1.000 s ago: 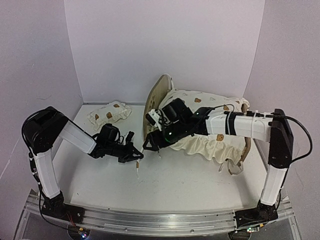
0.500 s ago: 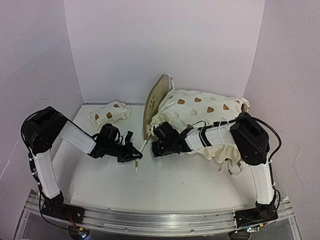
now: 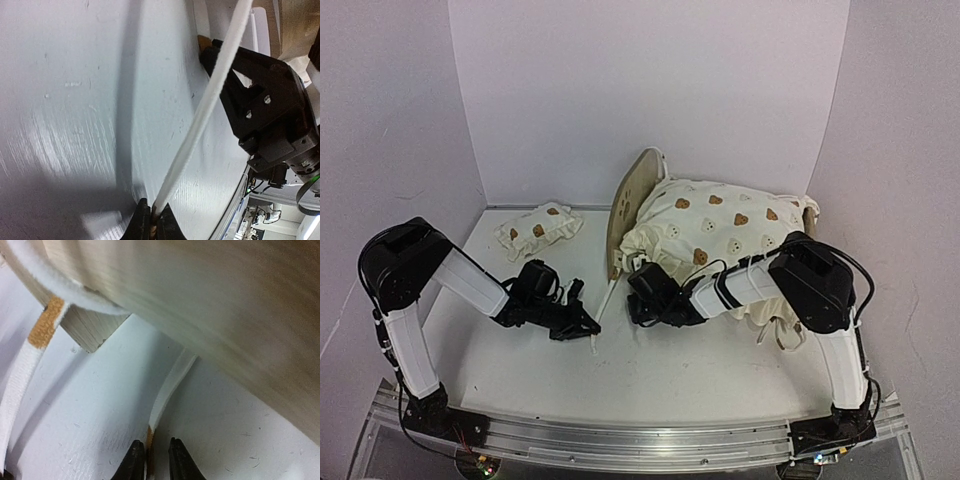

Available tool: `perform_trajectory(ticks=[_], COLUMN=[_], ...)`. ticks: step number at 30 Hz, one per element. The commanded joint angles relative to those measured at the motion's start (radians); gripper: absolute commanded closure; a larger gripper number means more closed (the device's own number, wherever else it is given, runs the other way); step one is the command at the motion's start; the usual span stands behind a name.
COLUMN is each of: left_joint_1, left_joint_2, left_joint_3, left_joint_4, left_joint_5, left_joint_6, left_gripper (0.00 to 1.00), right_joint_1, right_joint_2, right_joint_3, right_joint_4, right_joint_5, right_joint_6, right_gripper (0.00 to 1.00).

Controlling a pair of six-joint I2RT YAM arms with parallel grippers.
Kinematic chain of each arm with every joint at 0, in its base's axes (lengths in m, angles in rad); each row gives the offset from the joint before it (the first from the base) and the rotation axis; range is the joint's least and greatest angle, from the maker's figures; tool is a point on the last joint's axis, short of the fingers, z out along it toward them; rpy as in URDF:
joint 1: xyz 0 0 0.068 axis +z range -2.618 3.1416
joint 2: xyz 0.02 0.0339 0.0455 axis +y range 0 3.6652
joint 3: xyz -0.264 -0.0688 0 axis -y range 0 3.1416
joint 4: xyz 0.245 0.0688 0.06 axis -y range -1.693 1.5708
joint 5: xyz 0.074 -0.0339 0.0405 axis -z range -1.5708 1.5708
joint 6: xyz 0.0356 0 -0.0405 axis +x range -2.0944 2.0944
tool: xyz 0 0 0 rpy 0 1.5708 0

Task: Set up the pet bed

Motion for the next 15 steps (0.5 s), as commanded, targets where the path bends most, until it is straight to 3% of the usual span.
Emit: perform_trajectory(ticks=[1, 7, 15], left_joint_1=[-0.015, -0.023, -0.089], left_joint_2=[-0.067, -0.122, -0.086], left_joint_3=[-0.040, -0.051, 0.053], left_joint_4=[0.004, 0.002, 0.000], left_joint_5=[-0.015, -0.076, -0.193], left_joint_6=[0.003, 0.050, 0.142], left_gripper=[0.94, 1.00, 1.00], right_joint_1=[-0.009, -0.004, -0.005], right_joint_2=[-0.015, -0.110, -0.403], right_joint_3=[-0.051, -0.094, -0.147], right_joint_4=[-0.041, 0.000, 0.015], right_joint_5=[-0.042, -0.155, -0.500], right_joint_6=[0.008, -0.037, -0.048], right_gripper=[0.82, 1.00, 1.00])
